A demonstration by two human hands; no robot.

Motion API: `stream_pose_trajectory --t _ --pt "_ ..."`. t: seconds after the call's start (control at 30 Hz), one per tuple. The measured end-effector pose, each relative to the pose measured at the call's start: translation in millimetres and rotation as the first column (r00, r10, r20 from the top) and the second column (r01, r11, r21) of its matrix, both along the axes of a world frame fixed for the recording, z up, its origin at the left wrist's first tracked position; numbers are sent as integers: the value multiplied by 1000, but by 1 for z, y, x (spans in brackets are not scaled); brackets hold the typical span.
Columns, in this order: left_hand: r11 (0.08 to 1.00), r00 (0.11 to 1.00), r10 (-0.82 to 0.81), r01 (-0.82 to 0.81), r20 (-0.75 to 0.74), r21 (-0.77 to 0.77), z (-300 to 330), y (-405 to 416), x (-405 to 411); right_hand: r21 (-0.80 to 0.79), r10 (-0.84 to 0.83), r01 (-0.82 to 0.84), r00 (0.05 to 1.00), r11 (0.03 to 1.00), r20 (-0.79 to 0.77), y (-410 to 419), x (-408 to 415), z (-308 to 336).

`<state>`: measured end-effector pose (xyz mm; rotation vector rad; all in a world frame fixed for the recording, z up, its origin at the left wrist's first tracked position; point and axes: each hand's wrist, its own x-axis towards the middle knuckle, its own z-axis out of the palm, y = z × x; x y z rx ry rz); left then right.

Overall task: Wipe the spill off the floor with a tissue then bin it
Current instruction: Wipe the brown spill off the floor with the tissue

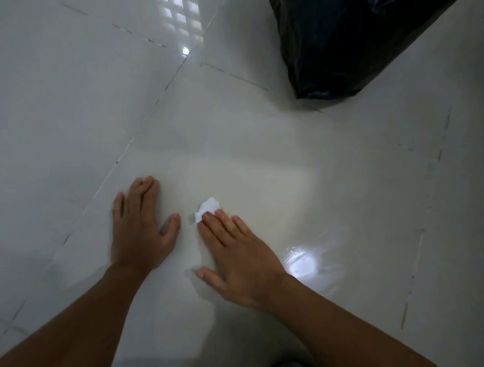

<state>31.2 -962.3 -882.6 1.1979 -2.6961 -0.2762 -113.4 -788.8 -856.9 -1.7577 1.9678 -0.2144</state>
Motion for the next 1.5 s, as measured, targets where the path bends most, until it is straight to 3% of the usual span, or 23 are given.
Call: stream_pose_trajectory --t 0.1,0.2,0.4,0.5,0.67,0.83,0.97,1.1,1.3,1.5 --pt "1000 1000 5 -5 -18 -5 -2 0 -1 -17 160 -160 987 987 11 18 31 -3" --pt "1000 999 5 -6 -36 -23 -2 0 0 -7 171 -171 985 985 -12 58 50 -3" --pt "999 999 20 -21 -39 -29 -3 0 -1 -76 43 -51 993 996 -108 111 28 10" --pt "999 1000 17 -17 -26 -32 -4 1 -1 -192 -63 31 984 981 -166 131 15 11" --pt "999 999 21 -23 -49 -28 -3 2 -2 -373 -270 233 961 898 -52 138 20 23" --pt "999 999 27 -28 -48 -30 -2 3 -2 -138 -403 399 915 907 -6 115 21 34" --pt "999 999 30 -31 -36 -23 -3 3 -1 27 -357 357 934 934 -13 115 24 27" --pt "999 999 33 -33 -28 -12 -3 3 -2 43 -230 236 966 971 -115 126 41 13" --pt "999 999 33 -33 -23 -5 -2 3 -2 10 -357 364 917 931 -181 99 9 5" --pt "999 999 35 -35 -17 3 -1 2 -3 58 -86 92 991 994 -99 89 34 0"
